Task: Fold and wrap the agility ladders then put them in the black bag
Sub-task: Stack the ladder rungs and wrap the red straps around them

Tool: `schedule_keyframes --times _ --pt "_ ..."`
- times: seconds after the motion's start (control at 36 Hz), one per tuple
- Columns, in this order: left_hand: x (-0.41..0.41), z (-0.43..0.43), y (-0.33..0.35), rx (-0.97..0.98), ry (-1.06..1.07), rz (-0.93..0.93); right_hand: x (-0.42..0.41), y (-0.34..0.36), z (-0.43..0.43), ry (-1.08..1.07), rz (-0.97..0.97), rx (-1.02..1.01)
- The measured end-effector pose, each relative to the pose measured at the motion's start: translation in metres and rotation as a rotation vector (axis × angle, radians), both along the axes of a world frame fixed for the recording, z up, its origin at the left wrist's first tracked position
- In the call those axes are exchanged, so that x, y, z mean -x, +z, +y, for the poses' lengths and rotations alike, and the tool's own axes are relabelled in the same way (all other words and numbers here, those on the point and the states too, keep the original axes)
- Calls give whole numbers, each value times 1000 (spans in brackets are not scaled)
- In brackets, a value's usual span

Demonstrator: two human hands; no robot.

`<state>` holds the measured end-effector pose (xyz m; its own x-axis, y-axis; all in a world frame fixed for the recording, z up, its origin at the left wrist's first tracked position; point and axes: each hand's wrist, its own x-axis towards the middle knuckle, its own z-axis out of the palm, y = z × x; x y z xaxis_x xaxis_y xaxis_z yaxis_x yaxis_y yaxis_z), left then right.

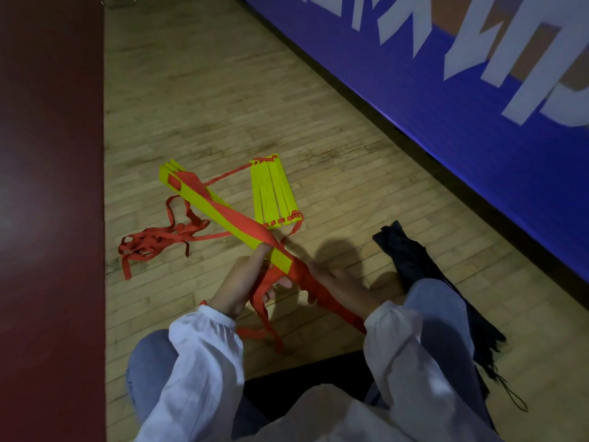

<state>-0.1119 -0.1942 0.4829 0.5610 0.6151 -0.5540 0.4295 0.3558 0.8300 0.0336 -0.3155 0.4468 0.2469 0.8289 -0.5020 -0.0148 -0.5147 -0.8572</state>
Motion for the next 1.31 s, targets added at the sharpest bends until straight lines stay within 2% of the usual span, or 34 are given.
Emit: schedule_keyframes --times 0.08,0.17,0.22,0.28,0.42,0.61,0.92,1.17,1.31 --pt "1 1 2 99 -26 -23 -1 -5 1 -31 16 4" --pt "4 3 8 286 -107 -44 -6 -9 0 -83 29 0" --pt "7 6 10 337 -177 -2 -9 -11 0 -114 3 -6" --pt "9 9 8 297 -204 42 -12 -14 -1 -135 -39 -15" --pt "5 11 1 176 -112 19 -10 -17 0 -176 -81 -43" --pt "-9 7 4 121 -26 23 4 -20 5 -193 -349 -3" --pt "-18 3 0 44 118 -15 16 -17 6 -228 -426 -16" --pt "-15 -1 -4 -58 212 36 9 -13 3 -156 -285 -57" --pt "-7 -2 -5 -114 193 -17 1 -10 1 -110 -103 -97"
